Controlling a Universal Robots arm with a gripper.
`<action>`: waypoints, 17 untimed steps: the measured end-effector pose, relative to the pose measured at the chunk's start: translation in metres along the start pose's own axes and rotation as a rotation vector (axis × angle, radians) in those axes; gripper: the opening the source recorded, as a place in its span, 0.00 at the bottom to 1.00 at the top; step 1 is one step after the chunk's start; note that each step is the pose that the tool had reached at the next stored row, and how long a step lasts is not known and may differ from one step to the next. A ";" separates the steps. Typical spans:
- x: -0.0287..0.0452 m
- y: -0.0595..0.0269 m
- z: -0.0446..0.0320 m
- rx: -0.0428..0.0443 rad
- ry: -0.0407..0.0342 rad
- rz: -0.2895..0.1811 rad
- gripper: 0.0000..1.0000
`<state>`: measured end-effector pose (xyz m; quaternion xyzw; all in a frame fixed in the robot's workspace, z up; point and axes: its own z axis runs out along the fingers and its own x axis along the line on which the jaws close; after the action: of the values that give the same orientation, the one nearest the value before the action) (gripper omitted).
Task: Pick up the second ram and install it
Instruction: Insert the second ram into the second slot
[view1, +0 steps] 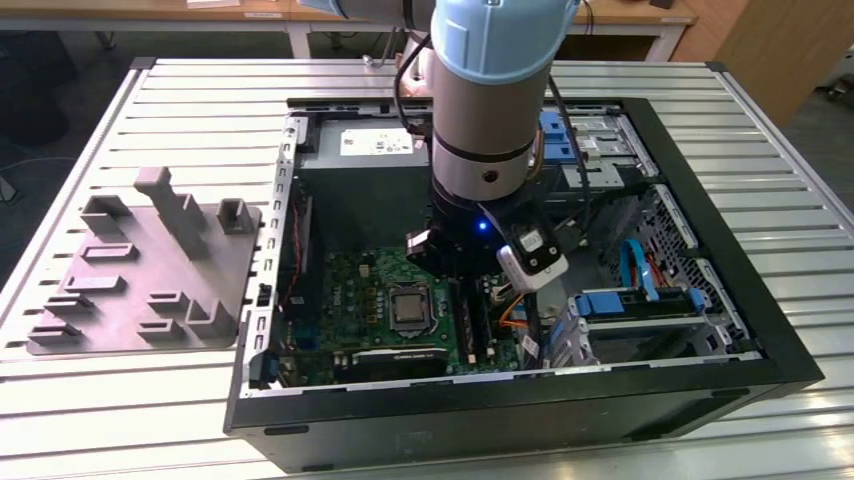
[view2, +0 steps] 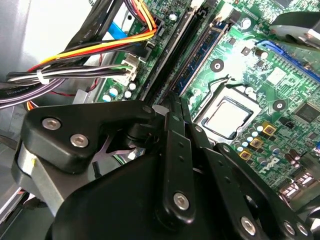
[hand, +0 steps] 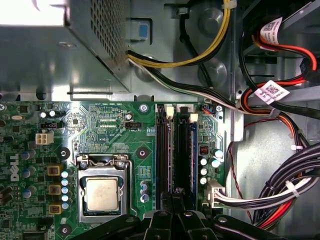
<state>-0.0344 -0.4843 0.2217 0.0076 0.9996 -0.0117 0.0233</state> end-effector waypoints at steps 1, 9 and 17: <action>0.0000 0.0000 0.0000 0.0000 0.0000 0.000 0.11; 0.0001 0.0001 0.0025 -0.0001 0.0000 0.000 0.11; 0.0002 0.0001 0.0046 -0.0002 0.0000 0.000 0.11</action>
<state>-0.0343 -0.4842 0.2171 0.0076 0.9996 -0.0116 0.0233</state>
